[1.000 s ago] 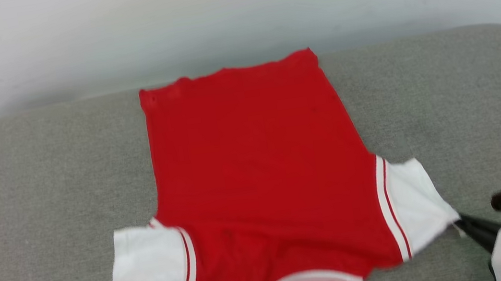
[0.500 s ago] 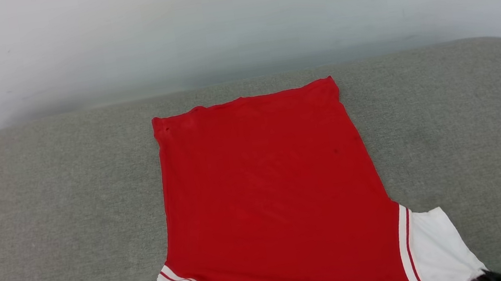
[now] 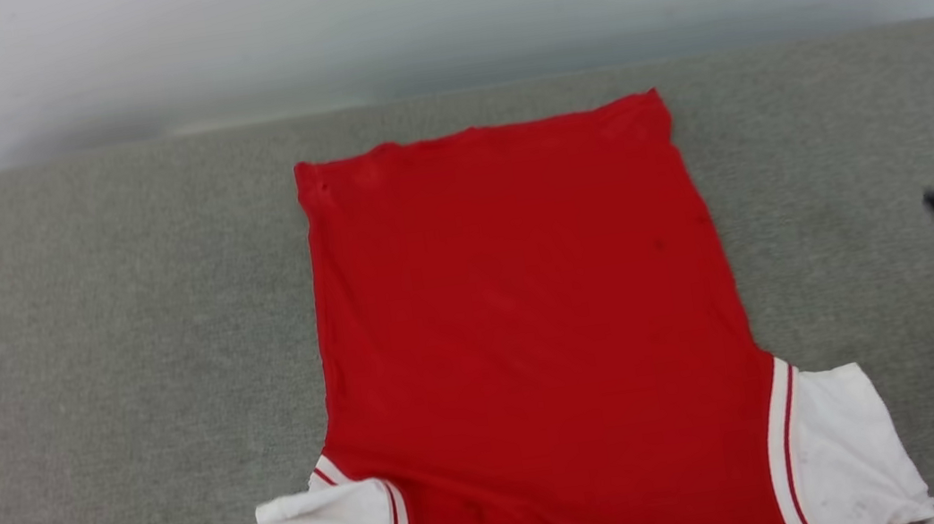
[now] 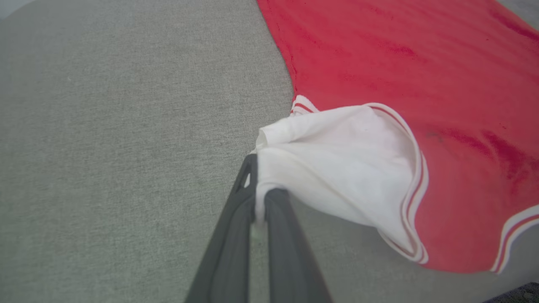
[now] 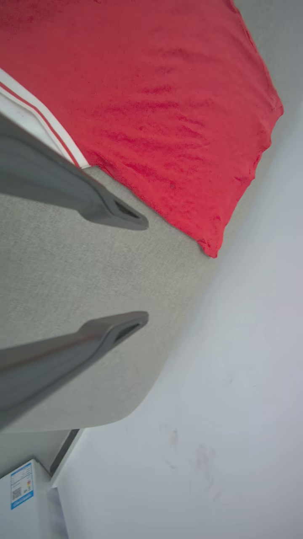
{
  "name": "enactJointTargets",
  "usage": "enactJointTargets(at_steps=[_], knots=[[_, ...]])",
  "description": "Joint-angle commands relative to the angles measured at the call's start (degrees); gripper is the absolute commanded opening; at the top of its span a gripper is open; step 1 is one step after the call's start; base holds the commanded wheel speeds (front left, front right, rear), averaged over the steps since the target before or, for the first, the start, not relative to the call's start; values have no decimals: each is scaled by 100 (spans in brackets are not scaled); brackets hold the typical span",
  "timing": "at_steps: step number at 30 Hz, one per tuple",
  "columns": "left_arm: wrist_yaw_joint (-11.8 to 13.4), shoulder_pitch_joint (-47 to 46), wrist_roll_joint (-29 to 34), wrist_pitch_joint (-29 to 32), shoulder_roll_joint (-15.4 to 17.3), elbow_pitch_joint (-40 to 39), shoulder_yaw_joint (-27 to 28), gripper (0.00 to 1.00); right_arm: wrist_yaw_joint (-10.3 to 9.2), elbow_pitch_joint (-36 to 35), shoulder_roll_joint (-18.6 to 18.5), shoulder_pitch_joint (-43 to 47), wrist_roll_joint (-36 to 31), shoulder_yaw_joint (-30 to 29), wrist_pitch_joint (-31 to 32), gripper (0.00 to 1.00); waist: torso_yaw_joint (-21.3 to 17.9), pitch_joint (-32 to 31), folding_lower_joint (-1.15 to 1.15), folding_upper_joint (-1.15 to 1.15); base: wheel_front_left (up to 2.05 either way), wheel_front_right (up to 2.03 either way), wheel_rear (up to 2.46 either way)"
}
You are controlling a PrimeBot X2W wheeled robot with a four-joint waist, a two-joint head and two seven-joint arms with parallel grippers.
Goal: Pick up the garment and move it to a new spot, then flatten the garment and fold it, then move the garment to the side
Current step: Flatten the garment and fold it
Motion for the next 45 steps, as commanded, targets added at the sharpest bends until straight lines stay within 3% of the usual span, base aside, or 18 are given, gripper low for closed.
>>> enactJointTargets(at_steps=[1,4,11,18,27,36,37,45], knots=[[39,-131,94,-26,-27,-54,46,0,-4,-114,-4,-313,33,-82,178,100,189,311,-1,0,0,0,0],[38,-337,311,-25,-126,-162,103,0,-5,-212,-112,-1155,173,-126,852,100,395,680,-1,0,0,0,0],[-120,-797,626,-21,-449,-314,288,0,-5,249,-226,-3229,944,679,3271,100,874,1531,-1,0,0,0,0],[-270,-1240,1047,-21,-710,-351,331,0,-4,1332,137,-4975,1150,1223,5192,100,1339,2340,-1,0,0,0,0],[-420,-1483,1436,-20,-1150,-401,531,0,-4,2438,697,-5981,507,1173,5583,100,1813,3140,-1,0,0,0,0],[-610,-1556,1638,-2,-1397,-148,575,0,-4,2799,750,-5404,537,1528,5495,100,1860,3283,-1,0,0,0,0],[-622,-1561,1652,-2,-1420,-123,598,0,-3,2789,729,-5344,570,1566,5456,2,1842,3263,-1,0,0,0,0],[-683,-1232,1723,-6,-1452,71,833,0,-4,2583,682,-5627,756,1662,4630,0,1525,2587,-1,0,0,0,0]])
